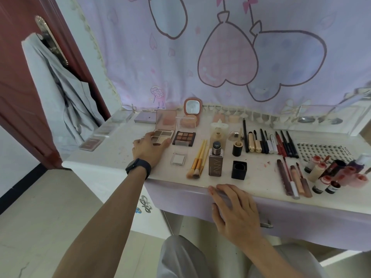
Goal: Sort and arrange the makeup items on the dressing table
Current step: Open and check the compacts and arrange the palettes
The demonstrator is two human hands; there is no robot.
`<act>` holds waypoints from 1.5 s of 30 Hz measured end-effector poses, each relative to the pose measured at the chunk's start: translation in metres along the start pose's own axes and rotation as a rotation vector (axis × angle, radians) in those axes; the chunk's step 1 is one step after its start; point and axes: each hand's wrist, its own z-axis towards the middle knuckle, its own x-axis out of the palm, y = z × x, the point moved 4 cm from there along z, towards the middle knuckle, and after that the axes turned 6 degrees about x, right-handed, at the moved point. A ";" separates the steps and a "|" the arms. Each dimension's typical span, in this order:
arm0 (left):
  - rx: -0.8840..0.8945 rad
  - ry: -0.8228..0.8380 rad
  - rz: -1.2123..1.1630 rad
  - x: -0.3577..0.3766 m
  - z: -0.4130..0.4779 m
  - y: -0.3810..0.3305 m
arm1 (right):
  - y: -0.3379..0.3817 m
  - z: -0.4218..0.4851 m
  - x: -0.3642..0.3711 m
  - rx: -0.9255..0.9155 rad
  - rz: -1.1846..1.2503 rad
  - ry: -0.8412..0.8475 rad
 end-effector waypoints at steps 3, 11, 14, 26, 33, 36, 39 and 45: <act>0.012 0.017 -0.067 -0.008 -0.002 0.003 | 0.003 0.000 -0.008 0.020 0.014 0.077; 0.130 0.059 0.259 -0.055 -0.028 0.048 | 0.064 0.033 -0.027 -0.084 0.239 0.175; 0.143 0.088 0.260 -0.063 -0.039 0.066 | 0.105 0.070 -0.010 -0.102 0.262 0.277; 0.248 0.108 0.213 -0.087 0.019 0.073 | 0.159 0.149 0.081 -0.211 0.192 0.485; 0.248 0.202 0.265 -0.058 0.099 0.042 | 0.159 0.147 0.086 -0.226 0.177 0.439; 0.243 0.282 0.265 -0.041 0.123 0.035 | 0.159 0.148 0.085 -0.215 0.175 0.470; 0.271 0.346 0.319 -0.028 0.134 0.037 | 0.160 0.149 0.084 -0.212 0.154 0.486; 0.254 0.259 0.345 -0.030 0.132 0.046 | 0.160 0.151 0.080 -0.206 0.131 0.512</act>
